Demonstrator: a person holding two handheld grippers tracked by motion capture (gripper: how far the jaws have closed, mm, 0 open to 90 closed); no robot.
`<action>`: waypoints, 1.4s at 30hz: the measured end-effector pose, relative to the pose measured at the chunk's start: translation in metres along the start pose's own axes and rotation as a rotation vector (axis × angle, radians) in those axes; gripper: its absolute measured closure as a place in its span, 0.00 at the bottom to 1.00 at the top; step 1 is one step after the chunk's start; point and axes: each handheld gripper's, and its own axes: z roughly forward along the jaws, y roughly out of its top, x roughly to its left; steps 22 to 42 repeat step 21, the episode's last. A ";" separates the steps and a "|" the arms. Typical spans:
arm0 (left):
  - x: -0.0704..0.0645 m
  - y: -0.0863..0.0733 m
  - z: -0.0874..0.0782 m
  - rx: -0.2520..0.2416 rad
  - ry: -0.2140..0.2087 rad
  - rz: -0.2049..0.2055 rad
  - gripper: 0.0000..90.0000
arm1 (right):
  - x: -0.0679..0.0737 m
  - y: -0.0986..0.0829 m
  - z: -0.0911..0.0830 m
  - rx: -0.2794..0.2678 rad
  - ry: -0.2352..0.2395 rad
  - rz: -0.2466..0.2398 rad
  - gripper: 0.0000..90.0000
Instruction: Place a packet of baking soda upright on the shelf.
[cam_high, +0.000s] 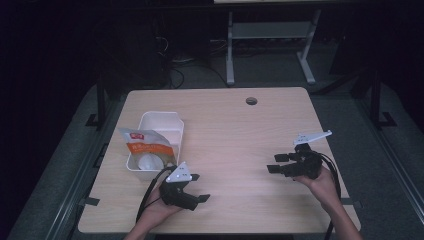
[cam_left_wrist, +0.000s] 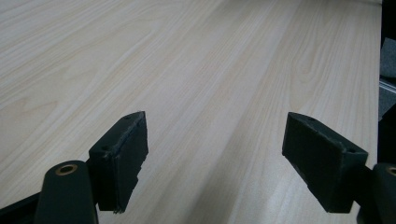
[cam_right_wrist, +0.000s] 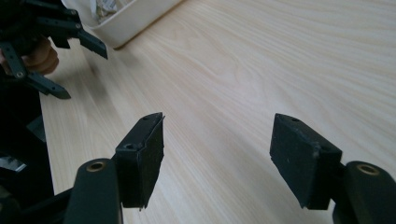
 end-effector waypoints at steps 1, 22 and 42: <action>0.000 0.000 0.000 0.001 0.000 0.000 0.25 | 0.000 -0.001 0.000 0.002 0.000 -0.003 0.38; -0.001 -0.002 -0.002 0.000 0.004 0.006 0.24 | 0.013 -0.044 -0.008 -0.019 -0.042 -0.014 0.36; -0.001 -0.002 -0.002 0.000 0.004 0.006 0.24 | 0.013 -0.044 -0.008 -0.019 -0.042 -0.014 0.36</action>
